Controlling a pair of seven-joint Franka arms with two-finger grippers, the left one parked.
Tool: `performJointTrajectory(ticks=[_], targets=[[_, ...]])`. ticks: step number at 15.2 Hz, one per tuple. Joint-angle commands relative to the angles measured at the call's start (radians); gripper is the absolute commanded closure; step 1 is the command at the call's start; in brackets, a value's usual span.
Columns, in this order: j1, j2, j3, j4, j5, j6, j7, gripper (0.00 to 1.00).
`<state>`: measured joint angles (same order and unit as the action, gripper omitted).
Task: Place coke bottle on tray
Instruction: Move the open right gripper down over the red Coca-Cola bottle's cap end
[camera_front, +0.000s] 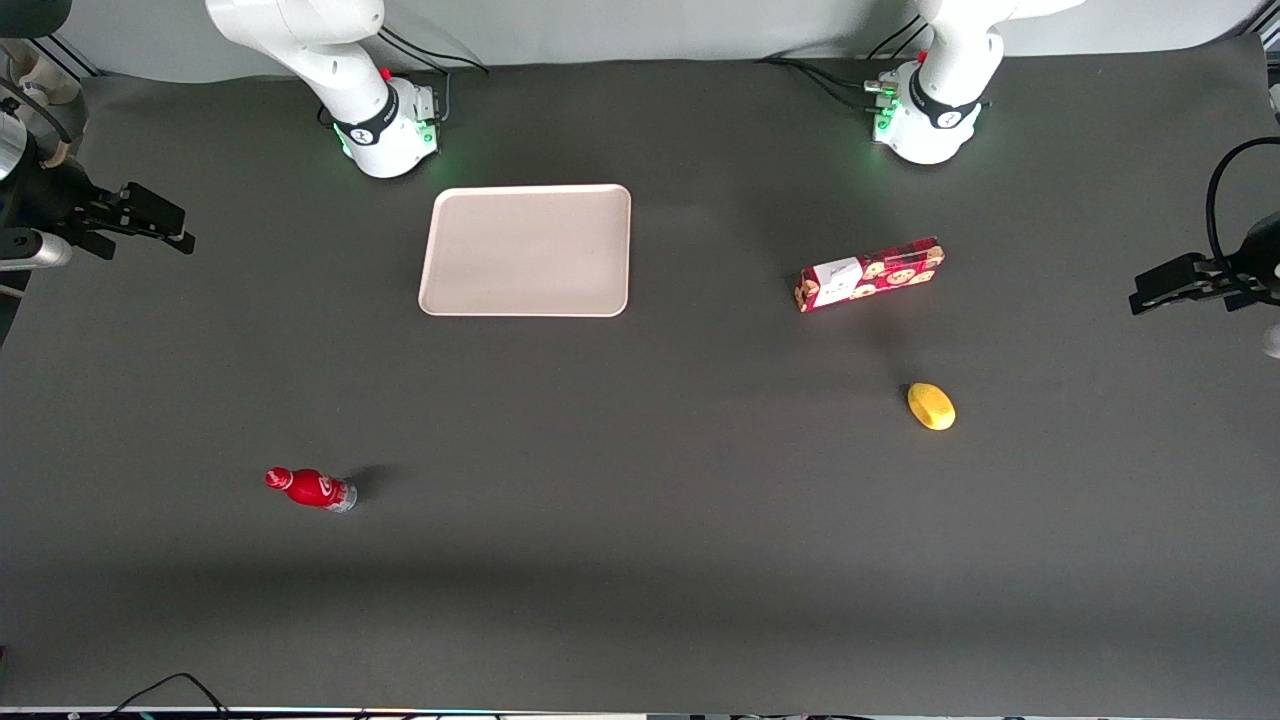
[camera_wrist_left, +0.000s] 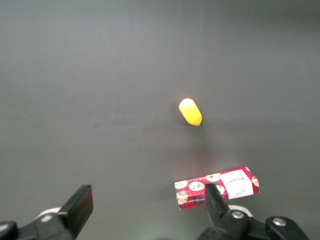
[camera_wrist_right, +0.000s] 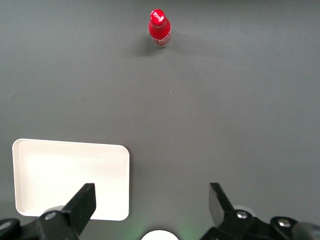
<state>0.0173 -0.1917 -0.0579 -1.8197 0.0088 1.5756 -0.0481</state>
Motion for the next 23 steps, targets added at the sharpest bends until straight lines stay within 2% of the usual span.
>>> performJointTrajectory(ticks=[1,10,16,19,23], targets=[[0.013,-0.023,-0.011,-0.021,0.017,0.015,0.017,0.00],[0.009,0.044,-0.011,0.006,0.011,0.098,0.011,0.00],[-0.011,0.299,0.013,0.117,0.013,0.271,-0.004,0.00],[-0.028,0.447,0.015,0.206,0.011,0.311,-0.087,0.00],[-0.033,0.577,0.041,0.226,0.013,0.454,-0.093,0.00]])
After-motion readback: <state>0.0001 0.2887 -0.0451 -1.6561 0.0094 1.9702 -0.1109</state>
